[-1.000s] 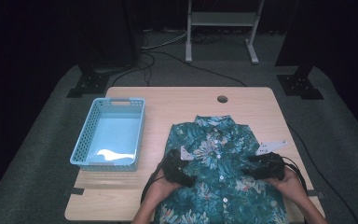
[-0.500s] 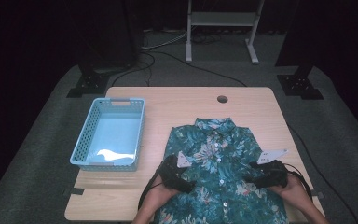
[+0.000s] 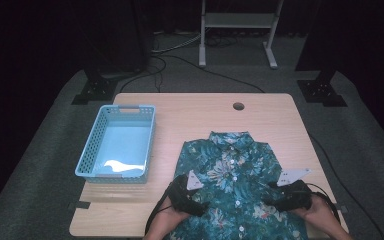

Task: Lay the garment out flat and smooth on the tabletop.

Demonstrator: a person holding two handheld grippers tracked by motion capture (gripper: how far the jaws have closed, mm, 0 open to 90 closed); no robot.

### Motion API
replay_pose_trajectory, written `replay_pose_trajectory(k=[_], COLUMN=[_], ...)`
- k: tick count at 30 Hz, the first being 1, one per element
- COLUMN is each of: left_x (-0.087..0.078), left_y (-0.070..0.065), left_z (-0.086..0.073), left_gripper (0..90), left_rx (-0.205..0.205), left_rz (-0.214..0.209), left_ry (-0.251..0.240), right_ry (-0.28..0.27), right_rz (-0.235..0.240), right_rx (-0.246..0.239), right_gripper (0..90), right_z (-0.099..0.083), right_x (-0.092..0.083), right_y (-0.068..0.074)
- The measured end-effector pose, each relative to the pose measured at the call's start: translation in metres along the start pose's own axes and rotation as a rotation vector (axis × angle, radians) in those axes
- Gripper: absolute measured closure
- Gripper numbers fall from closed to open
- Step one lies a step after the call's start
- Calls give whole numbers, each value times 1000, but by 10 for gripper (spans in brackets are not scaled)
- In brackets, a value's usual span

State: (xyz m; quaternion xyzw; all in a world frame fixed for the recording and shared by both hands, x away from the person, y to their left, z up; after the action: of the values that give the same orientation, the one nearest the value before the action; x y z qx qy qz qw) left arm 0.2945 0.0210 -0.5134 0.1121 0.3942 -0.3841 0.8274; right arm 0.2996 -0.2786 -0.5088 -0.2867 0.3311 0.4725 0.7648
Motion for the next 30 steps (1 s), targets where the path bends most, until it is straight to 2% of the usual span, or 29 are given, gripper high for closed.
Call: replay_pose_trajectory(k=[3, 6, 9, 12, 17, 21, 24, 26, 28, 30], left_x=[-3, -5, -7, -7, -8, -8, -8, -8, -8, -9], left_y=[-4, -7, -8, -8, -8, -8, -8, -7, -8, -7], left_z=[-3, -7, -9, -9, -9, -10, -10, -10, -11, -12], left_gripper=[127, 127, 127, 127, 127, 127, 127, 127, 128, 128], left_rx=[5, 10, 10, 17, 15, 17, 18, 20, 19, 23], left_rz=[-2, -7, -8, -11, -9, -10, -12, -13, -15, -16], left_ry=[6, 9, 1, 10, 12, 6, 3, 1, -1, -2], right_ry=[15, 48, 78, 61, 49, 70, 90, 99, 114, 144], right_rz=[11, 43, 61, 53, 15, -3, 2, 18, 27, 35], right_rx=[-10, -17, -22, -21, -18, -18, -11, -15, -41, -50], right_gripper=[342, 344, 357, 358, 380, 403, 420, 442, 485, 519], right_z=[0, 1, 5, 12, 30, 41, 48, 53, 57, 59], right_x=[-2, -4, -7, -11, -11, -3, 7, 15, 22, 29], right_y=[5, 10, 9, 3, -15, -30, -38, -38, -37, -35])
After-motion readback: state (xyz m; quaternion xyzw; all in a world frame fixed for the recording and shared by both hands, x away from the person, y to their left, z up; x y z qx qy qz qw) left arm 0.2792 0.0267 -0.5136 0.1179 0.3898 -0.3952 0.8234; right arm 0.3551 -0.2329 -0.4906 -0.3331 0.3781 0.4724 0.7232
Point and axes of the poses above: each handheld gripper's, and its own axes: x roughly forward along the jaws, z roughly out of its top, y roughly to its left, the point moved 5 cm from there along x, roughly forward along the jaws, and after that the axes turned 11 degrees about -x, right-handed, at the moved point
